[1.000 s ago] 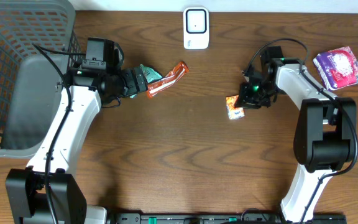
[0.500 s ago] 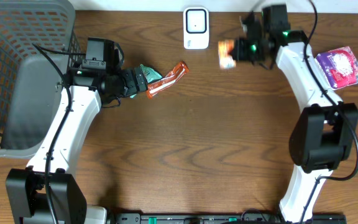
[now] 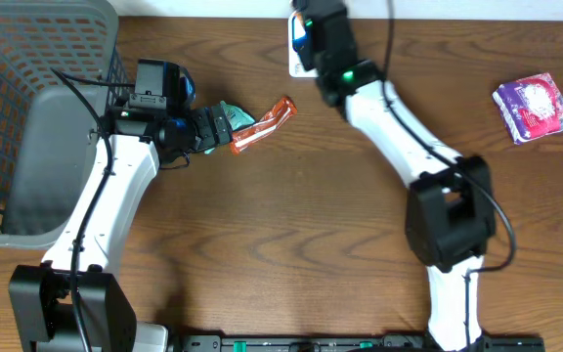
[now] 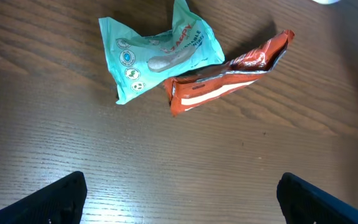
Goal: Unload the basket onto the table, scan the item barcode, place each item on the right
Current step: 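Hold the orange-white pack up to the scanner window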
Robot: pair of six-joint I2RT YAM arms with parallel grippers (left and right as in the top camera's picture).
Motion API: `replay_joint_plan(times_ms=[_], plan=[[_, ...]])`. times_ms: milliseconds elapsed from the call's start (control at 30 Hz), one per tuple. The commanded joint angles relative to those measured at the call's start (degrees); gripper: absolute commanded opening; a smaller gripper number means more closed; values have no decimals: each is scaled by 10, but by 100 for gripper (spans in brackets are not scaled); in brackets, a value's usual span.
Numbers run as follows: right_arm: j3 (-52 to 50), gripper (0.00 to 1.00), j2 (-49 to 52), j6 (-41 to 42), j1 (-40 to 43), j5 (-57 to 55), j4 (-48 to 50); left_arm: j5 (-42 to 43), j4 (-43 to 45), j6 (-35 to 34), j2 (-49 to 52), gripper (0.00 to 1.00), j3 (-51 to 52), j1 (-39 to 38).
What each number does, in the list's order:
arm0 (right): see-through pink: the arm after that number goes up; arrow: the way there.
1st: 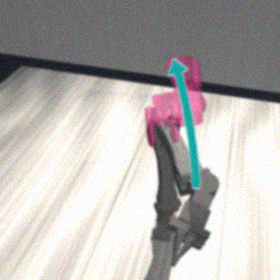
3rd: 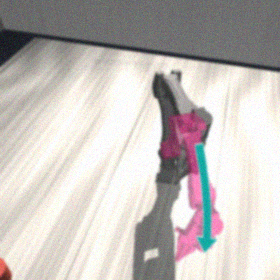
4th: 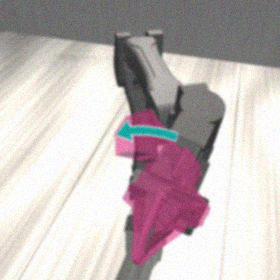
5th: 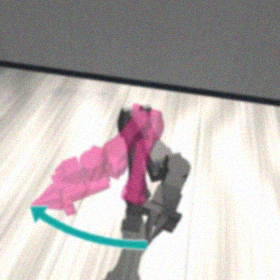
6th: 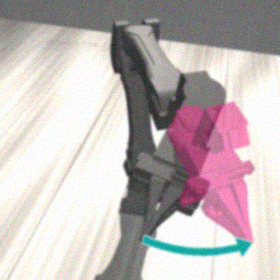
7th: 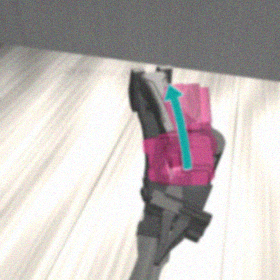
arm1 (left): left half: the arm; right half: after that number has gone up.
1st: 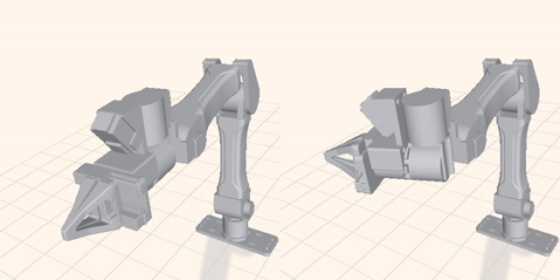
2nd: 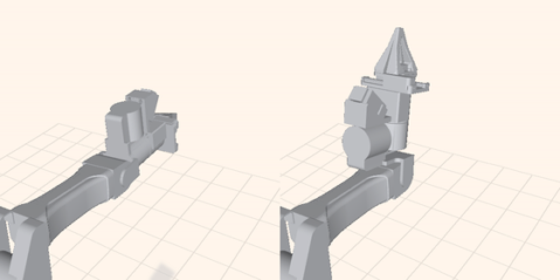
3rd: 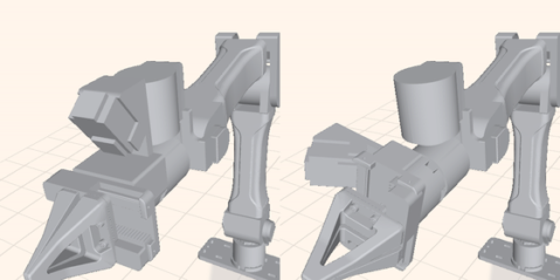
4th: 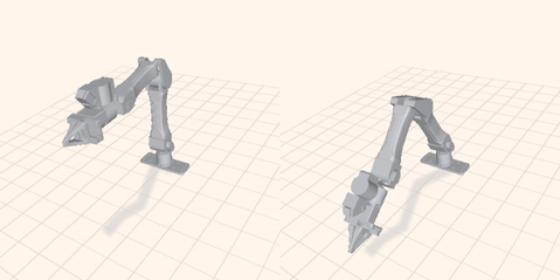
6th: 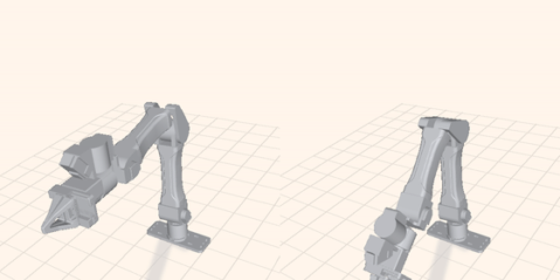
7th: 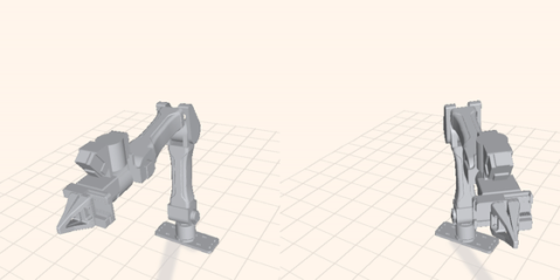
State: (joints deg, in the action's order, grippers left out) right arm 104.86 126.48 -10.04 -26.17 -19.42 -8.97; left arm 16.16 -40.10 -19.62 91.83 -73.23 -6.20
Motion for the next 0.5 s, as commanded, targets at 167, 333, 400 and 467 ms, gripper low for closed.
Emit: replay_joint_plan(times_ms=[167,333,400,467], plan=[[4,1,18,102,17,-150,19,-4,-2,1,-4,98,-1,2],[4,1,-51,174,80,-108,-38,-4,-2,1,-4,98,-1,2],[4,1,-76,197,120,-109,-86,-4,-2,1,-4,98,-1,2],[4,2,-93,228,170,-108,-150,-4,-2,1,-4,98,-1,2]])
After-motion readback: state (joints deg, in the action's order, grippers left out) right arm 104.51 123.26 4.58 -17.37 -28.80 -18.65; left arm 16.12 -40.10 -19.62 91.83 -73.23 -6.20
